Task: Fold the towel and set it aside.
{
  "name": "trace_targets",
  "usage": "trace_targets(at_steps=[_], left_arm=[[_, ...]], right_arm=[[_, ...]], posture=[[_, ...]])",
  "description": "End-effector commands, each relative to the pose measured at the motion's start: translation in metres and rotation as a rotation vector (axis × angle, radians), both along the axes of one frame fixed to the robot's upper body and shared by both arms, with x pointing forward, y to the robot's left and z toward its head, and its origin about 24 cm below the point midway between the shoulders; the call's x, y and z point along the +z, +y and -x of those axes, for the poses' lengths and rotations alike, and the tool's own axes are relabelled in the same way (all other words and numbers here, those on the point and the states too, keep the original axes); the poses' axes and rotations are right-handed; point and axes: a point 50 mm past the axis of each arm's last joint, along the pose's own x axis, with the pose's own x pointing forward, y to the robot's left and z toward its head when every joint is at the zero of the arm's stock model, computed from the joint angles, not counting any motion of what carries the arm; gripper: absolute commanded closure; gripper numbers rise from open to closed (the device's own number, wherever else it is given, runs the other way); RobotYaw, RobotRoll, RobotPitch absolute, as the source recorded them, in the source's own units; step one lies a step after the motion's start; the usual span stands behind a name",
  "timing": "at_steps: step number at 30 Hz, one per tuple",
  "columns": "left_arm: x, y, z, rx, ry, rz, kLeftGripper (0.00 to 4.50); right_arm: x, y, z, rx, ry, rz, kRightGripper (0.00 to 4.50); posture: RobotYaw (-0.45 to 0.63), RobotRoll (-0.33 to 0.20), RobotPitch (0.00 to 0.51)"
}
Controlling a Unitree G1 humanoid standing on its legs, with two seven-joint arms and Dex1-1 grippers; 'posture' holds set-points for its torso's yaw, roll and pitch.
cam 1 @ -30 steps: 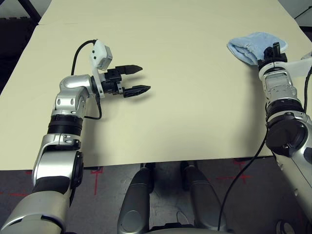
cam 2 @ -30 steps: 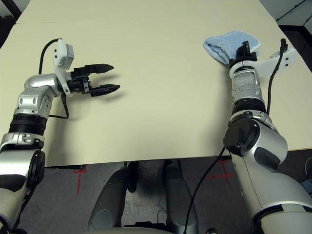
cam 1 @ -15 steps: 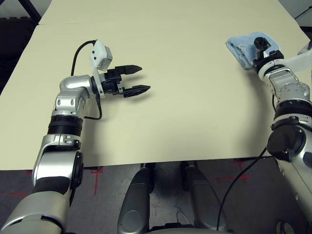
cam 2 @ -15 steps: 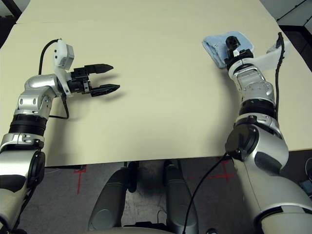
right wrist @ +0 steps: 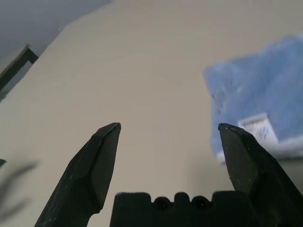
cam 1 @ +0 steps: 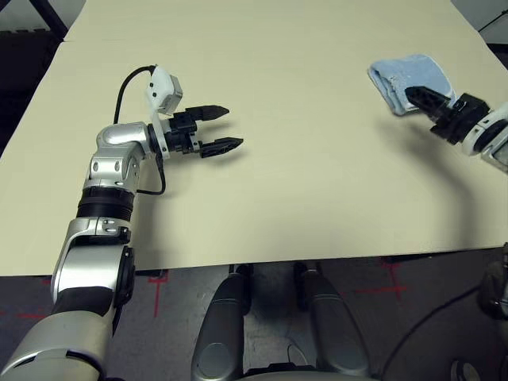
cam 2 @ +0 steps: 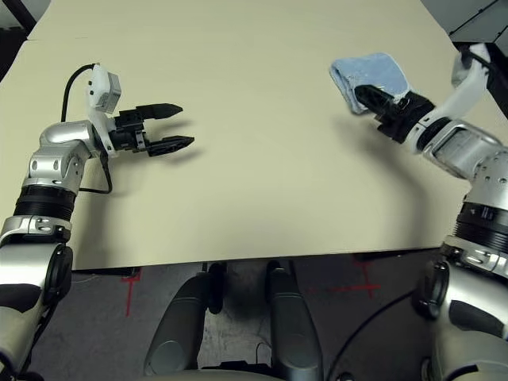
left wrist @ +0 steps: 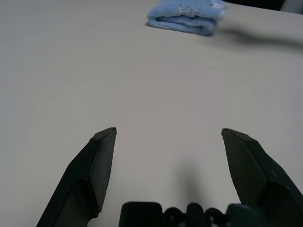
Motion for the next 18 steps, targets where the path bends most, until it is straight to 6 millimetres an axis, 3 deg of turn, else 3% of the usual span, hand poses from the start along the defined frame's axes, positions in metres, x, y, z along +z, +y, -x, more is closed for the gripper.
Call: trace_targets(at_steps=[1, 6, 10, 13, 18], left_arm=[[0.001, 0.000, -0.008, 0.180, 0.010, 0.096, 0.00], [0.012, -0.005, -0.014, 0.413, -0.110, 0.291, 0.00], [0.010, 0.004, -0.018, 0.706, -0.269, 0.434, 0.00], [0.004, 0.015, -0.019, 0.824, -0.328, 0.493, 0.00], [-0.010, 0.051, -0.018, 1.043, -0.360, 0.443, 0.00]], right_arm=[[-0.004, -0.001, -0.016, -0.075, -0.130, 0.196, 0.02], [-0.012, 0.006, -0.041, -0.207, -0.258, 0.249, 0.02], [-0.024, 0.016, -0.054, -0.316, -0.321, 0.214, 0.02], [-0.031, 0.025, -0.059, -0.309, -0.331, 0.207, 0.02], [-0.042, 0.038, -0.065, -0.226, -0.301, 0.144, 0.02]], posture=[[0.04, 0.000, 0.254], [0.07, 0.000, 0.249], [0.08, 0.000, 0.244], [0.08, 0.000, 0.245], [0.05, 0.000, 0.244]])
